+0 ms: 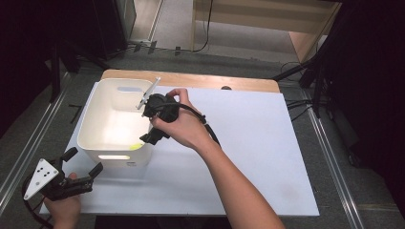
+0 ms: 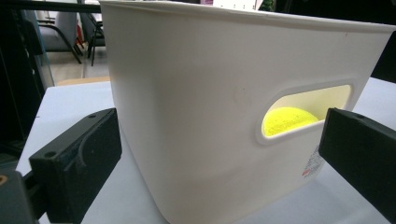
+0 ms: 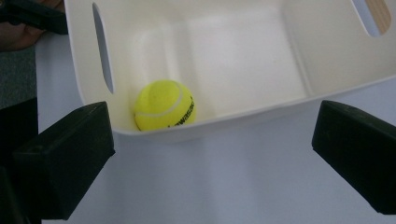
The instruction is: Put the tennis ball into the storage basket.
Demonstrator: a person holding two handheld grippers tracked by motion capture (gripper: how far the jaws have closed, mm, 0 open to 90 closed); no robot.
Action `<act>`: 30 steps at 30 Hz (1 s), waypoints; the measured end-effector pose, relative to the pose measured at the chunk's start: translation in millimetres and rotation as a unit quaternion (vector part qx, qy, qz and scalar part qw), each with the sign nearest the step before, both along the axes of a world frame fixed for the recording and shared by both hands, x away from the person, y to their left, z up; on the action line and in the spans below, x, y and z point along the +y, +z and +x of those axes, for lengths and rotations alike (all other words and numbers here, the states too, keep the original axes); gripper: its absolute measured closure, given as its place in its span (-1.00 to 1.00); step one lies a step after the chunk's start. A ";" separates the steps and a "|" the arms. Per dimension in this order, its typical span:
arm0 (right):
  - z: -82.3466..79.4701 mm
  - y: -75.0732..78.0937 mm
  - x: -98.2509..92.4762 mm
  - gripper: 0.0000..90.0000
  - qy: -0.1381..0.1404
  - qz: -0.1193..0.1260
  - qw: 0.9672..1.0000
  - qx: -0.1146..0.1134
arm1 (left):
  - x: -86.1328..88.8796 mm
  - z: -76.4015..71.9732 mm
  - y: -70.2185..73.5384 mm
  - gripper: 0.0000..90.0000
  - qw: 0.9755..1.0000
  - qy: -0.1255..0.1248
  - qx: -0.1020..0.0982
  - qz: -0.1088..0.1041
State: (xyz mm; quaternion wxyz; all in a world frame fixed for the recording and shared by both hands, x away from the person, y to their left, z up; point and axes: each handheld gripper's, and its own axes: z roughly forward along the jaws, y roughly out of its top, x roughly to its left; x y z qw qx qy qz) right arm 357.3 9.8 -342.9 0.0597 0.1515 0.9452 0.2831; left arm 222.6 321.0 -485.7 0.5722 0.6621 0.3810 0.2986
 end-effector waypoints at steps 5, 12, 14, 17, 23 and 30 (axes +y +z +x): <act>-3.2 -4.5 -17.5 -1.00 -0.011 -0.004 1.000 0.002 | -0.1 0.0 0.0 -1.00 1.000 0.001 0.001 0.003; -6.9 -11.5 -40.5 -1.00 -0.030 0.010 0.999 0.007 | 0.0 -0.1 -0.1 -1.00 1.000 0.000 0.001 0.003; -8.5 -13.2 -45.9 -1.00 -0.034 0.012 0.999 0.007 | 0.0 -0.1 -0.1 -1.00 1.000 0.000 0.001 0.003; -10.2 -15.1 -54.6 -1.00 -0.037 0.019 0.999 0.003 | 0.0 -0.1 -0.1 -1.00 1.000 0.000 0.001 0.003; -15.0 -20.0 -72.7 -1.00 -0.048 0.027 0.998 0.000 | 0.1 -0.2 -0.1 -1.00 1.000 -0.001 0.001 0.002; -21.1 -27.7 -93.8 -1.00 -0.061 0.032 0.998 -0.006 | -0.1 -0.2 -0.1 -1.00 1.000 0.000 0.001 0.003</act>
